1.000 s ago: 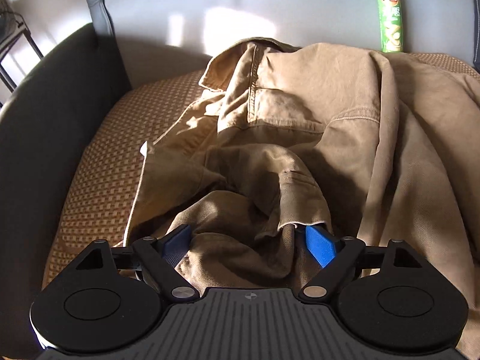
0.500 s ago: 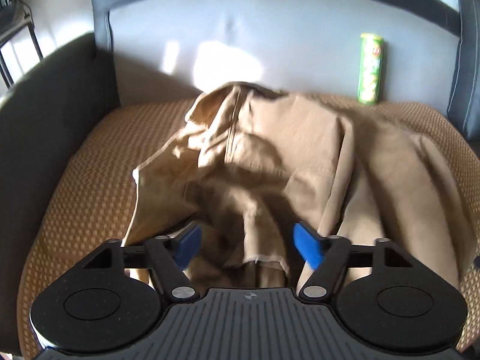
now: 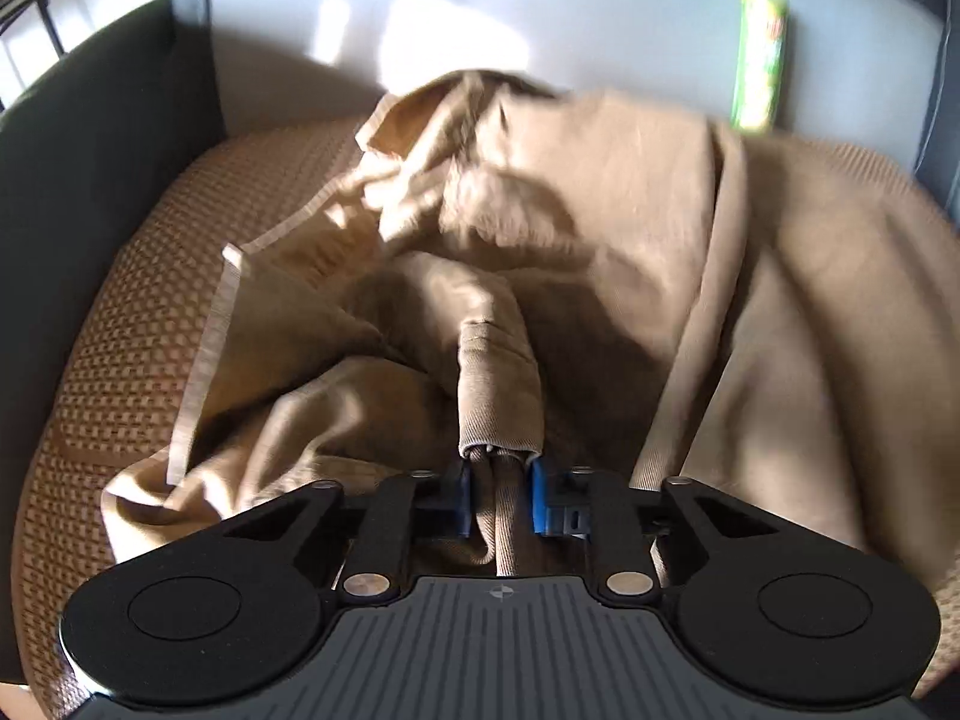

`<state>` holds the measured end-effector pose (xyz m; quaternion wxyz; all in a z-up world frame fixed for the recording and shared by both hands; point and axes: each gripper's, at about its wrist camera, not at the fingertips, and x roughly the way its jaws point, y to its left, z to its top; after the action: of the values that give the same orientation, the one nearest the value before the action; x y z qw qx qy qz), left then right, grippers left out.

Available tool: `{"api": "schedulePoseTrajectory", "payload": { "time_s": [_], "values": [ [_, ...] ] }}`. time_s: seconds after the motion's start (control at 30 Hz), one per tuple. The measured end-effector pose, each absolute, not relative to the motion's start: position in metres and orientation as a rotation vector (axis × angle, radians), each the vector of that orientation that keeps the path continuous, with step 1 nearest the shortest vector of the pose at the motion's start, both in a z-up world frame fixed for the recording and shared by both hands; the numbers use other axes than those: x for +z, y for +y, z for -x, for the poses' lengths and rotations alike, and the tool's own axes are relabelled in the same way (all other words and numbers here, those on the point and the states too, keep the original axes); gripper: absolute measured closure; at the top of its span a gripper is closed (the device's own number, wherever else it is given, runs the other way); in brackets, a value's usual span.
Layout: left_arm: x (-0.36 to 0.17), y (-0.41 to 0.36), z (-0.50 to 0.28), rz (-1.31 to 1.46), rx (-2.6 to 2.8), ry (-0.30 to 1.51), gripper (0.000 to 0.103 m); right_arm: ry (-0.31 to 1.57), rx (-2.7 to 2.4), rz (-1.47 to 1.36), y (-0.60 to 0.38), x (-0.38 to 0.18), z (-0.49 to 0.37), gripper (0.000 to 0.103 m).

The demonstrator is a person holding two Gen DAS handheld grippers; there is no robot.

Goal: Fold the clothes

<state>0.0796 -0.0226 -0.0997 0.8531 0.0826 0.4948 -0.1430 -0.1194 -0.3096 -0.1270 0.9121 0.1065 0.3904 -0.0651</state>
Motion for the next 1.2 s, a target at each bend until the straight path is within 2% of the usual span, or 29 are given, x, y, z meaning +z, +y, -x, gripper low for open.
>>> {"api": "schedulePoseTrajectory", "payload": {
  "time_s": [0.17,0.33,0.43,0.6,0.7,0.73,0.77,0.9,0.97,1.13,1.2],
  "values": [
    [-0.015,0.049,-0.078,-0.094,-0.232,0.901,0.088,0.804,-0.126,-0.189,-0.307,-0.124,0.115,0.017],
    [0.024,0.124,-0.110,-0.066,-0.020,0.830,0.084,0.805,-0.122,-0.200,-0.306,-0.124,0.105,0.017],
    [0.010,0.165,-0.149,-0.023,0.154,0.842,0.082,0.807,-0.113,-0.176,-0.303,-0.124,0.100,0.017],
    [-0.068,0.212,-0.194,0.018,0.427,0.958,0.079,0.823,-0.122,-0.159,-0.304,-0.126,0.092,0.017],
    [-0.075,0.192,-0.179,-0.104,0.362,0.977,0.073,0.832,-0.136,-0.144,-0.307,-0.125,0.091,0.017],
    [-0.077,0.185,-0.174,-0.145,0.340,0.982,0.068,0.833,-0.137,-0.137,-0.309,-0.125,0.091,0.017],
    [-0.080,0.178,-0.169,-0.185,0.318,0.987,0.054,0.834,-0.139,-0.131,-0.312,-0.124,0.091,0.017],
    [-0.020,0.146,-0.127,-0.275,0.163,0.914,0.041,0.833,-0.164,-0.126,-0.321,-0.124,0.089,0.017],
    [0.009,0.129,-0.107,-0.277,0.093,0.875,0.029,0.837,-0.165,-0.145,-0.326,-0.126,0.087,0.017],
    [0.066,0.080,-0.064,-0.260,-0.092,0.807,0.027,0.835,-0.157,-0.164,-0.329,-0.135,0.089,0.017],
    [0.047,0.054,-0.043,-0.299,-0.169,0.843,0.021,0.826,-0.155,-0.171,-0.333,-0.139,0.093,0.017]
  ]
}}
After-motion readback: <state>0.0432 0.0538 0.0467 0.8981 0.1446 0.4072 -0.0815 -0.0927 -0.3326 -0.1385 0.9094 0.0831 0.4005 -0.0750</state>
